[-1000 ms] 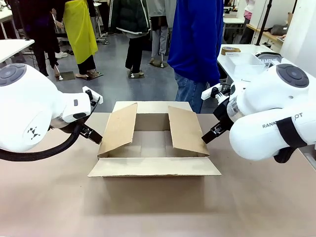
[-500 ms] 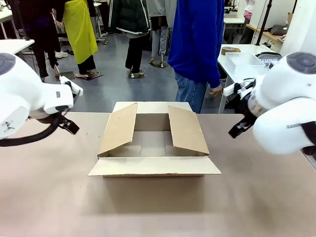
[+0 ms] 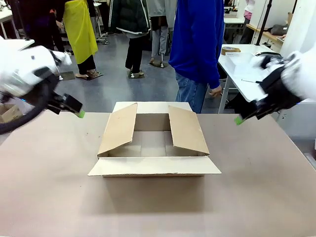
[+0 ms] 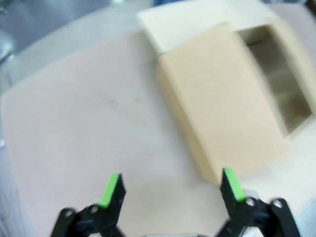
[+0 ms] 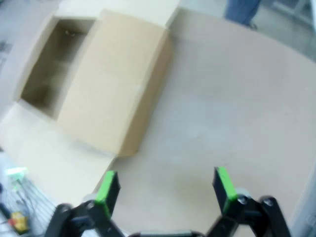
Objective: Pack the gift set into the box.
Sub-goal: Place both hands on the side flaps of the Package Box and spread them outward.
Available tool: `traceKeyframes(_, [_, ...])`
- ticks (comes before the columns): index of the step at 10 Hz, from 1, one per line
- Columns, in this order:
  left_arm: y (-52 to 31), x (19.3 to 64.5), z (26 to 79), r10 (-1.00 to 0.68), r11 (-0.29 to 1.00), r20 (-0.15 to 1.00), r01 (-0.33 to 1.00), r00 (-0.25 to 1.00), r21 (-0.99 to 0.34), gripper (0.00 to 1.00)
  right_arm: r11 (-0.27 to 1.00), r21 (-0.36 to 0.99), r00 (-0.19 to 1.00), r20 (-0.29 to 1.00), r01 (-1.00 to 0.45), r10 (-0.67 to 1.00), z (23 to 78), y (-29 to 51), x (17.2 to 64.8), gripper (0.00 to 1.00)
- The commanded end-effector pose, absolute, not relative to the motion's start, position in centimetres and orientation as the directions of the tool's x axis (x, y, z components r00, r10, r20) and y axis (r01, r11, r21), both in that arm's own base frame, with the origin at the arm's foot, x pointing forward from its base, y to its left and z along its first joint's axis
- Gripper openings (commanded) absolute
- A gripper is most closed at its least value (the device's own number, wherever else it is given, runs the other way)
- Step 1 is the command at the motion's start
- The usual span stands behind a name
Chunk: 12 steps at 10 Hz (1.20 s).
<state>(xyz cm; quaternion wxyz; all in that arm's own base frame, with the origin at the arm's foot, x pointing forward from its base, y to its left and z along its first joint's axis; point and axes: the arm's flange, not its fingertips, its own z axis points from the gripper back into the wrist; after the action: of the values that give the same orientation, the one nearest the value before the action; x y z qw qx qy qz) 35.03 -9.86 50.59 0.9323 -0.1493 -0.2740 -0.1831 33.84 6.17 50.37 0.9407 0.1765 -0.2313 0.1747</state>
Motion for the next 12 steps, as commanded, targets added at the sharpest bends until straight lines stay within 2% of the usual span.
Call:
traceKeyframes(1, [-0.2,24.6,50.0,-0.204,0.751,0.605,0.519,0.77,-0.408,1.0,0.717,0.63,0.873,0.484,-0.299,-0.062,53.3,-2.1,27.5,1.0])
traceKeyframes(3, [7.7,21.5,50.2,0.105,0.62,0.637,0.451,0.764,-0.643,1.0,0.548,0.807,0.861,0.424,-0.22,-0.281,52.7,-9.2,25.0,1.0])
traceKeyframes(4, [11.7,20.0,49.3,0.301,0.542,0.619,0.405,0.725,-0.737,1.0,0.503,0.85,0.856,0.37,-0.156,-0.36,50.9,-12.2,24.3,1.0])
traceKeyframes(6, [17.0,18.0,45.2,0.513,0.427,0.532,0.336,0.674,-0.839,1.0,0.419,0.907,0.861,0.245,-0.041,-0.446,46.3,-16.0,23.9,1.0])
traceKeyframes(7, [17.9,18.6,43.2,0.572,0.398,0.475,0.28,0.669,-0.874,1.0,0.393,0.92,0.837,0.215,0.0,-0.503,45.5,-17.4,24.1,1.0])
traceKeyframes(8, [17.9,19.8,41.6,0.594,0.402,0.43,0.212,0.68,-0.891,1.0,0.458,0.889,0.809,0.259,0.014,-0.528,45.8,-17.6,24.2,1.0])
traceKeyframes(9, [24.3,18.1,50.4,0.528,0.43,0.508,0.301,0.681,-0.851,1.0,0.416,0.909,0.847,0.223,-0.002,-0.483,47.9,-19.8,23.3,1.0])
traceKeyframes(12, [24.3,18.1,50.4,0.528,0.43,0.508,0.301,0.681,-0.851,1.0,0.416,0.909,0.847,0.223,-0.002,-0.483,47.9,-19.8,23.3,1.0])
